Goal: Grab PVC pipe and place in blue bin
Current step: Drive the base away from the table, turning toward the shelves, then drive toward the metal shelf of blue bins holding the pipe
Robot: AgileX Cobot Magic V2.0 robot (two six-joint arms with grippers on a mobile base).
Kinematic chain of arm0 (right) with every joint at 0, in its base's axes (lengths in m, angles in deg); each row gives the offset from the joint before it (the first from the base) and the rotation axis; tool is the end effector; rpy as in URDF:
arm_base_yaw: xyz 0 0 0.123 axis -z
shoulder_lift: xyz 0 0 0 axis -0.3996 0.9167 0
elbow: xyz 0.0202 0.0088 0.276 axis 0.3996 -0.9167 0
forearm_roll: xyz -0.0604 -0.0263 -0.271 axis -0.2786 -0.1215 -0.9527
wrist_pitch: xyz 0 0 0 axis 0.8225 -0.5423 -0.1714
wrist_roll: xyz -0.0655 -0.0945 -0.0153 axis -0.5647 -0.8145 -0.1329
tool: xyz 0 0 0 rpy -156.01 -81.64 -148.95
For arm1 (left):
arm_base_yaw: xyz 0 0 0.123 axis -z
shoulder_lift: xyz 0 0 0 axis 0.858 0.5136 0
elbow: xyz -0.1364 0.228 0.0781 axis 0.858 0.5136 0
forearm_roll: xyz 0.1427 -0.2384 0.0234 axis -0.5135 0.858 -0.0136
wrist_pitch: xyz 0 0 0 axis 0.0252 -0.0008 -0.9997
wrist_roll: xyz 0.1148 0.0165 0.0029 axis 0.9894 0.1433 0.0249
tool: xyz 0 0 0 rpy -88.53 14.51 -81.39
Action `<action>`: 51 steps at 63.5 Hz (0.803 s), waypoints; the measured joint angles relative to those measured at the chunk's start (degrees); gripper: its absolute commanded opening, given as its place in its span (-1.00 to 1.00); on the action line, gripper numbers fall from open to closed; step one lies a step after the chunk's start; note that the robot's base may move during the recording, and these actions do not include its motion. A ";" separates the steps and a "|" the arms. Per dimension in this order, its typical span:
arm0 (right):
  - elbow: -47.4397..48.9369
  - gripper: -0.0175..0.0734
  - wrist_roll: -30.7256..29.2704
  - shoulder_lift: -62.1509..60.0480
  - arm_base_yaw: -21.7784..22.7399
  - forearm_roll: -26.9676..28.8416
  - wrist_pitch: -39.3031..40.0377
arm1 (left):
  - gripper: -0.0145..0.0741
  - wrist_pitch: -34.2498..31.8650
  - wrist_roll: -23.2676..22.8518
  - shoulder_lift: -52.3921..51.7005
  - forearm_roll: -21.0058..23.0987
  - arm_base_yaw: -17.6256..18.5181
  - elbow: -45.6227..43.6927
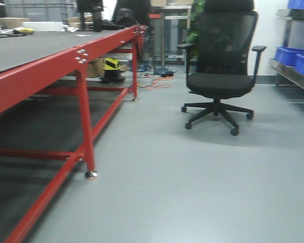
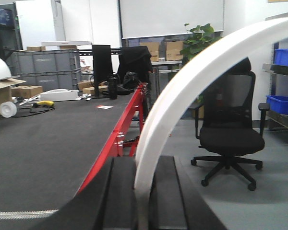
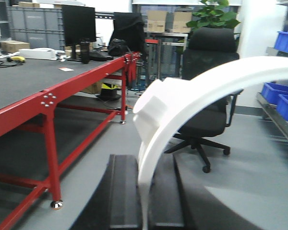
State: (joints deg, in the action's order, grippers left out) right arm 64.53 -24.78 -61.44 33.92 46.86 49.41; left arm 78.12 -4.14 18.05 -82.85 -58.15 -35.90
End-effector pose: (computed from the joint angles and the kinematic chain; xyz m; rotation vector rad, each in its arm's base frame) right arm 0.1410 -0.0178 0.3813 0.0953 1.5580 -0.0829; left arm 0.1437 -0.0046 0.4028 0.0878 1.4304 0.0414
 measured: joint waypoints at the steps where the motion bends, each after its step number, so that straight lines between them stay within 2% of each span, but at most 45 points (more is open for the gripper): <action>1: 0.00 -0.97 0.00 0.00 0.00 0.00 0.00 | -0.92 0.00 0.04 0.00 0.00 0.00 0.00; 51: 0.00 -0.97 0.00 0.00 0.00 0.00 -0.09 | -0.92 -0.38 0.04 0.00 0.00 0.00 0.08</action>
State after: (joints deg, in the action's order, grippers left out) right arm 64.53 -24.78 -61.44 33.92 46.86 49.32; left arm 77.74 -4.10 18.05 -82.85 -58.15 -35.82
